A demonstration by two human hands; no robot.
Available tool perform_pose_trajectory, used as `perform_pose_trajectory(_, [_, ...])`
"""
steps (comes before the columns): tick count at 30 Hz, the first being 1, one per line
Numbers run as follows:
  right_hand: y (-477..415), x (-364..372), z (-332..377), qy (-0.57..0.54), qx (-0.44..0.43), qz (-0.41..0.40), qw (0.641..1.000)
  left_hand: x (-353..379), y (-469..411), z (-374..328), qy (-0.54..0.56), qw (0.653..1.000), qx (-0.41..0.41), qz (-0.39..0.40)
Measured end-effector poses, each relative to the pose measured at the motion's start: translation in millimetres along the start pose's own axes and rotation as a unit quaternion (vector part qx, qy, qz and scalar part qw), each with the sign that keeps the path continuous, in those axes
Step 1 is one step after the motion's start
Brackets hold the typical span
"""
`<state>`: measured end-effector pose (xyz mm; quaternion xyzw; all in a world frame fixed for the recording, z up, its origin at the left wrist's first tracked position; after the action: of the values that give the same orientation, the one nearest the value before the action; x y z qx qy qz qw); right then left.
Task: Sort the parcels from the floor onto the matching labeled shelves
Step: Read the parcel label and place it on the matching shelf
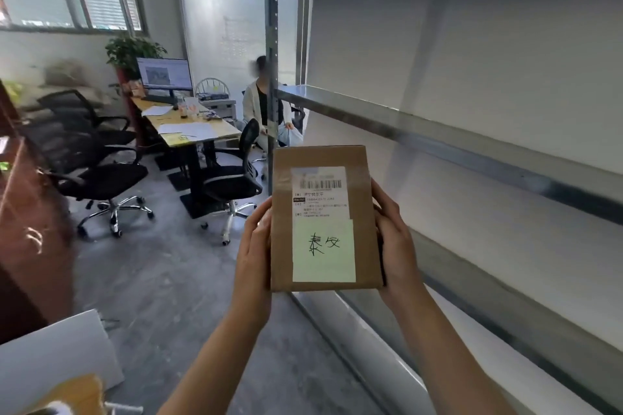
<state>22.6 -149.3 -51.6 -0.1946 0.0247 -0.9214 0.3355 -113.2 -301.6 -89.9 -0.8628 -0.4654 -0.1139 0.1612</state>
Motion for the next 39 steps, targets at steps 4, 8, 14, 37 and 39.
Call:
perform_pose_trajectory(4, [-26,67,-25,0.003,0.016,0.034,0.999,-57,-33,-14,-0.011,0.999,0.013,-0.032])
perform_pose_trajectory(8, [-48,137,-53,0.0,0.018,0.059,0.998,-120,-66,-37,-0.04,0.996,0.046,-0.06])
perform_pose_trajectory(14, [-73,225,-96,-0.033,0.054,0.098,0.993,-197,-108,-61,-0.079,0.99,0.074,-0.094])
perform_pose_trajectory(37, [-315,297,-204,0.006,0.089,0.163,0.983,-220,-332,-9,-0.084,0.975,-0.006,-0.204])
perform_pose_trajectory(39, [-339,296,-207,0.005,0.088,0.16,0.983,-216,-355,-2,-0.086,0.974,-0.012,-0.207])
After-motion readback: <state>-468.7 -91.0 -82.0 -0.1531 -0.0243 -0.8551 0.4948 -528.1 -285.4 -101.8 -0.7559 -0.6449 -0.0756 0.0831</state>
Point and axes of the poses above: each hand's wrist, its own y-axis away from the middle knuckle, its own x-axis out of the palm, z = x × y, the point moved 9 cm from there along -y, towards the middle knuckle, and after that the axes turned 1 degree about x, right-handed, at the moved point
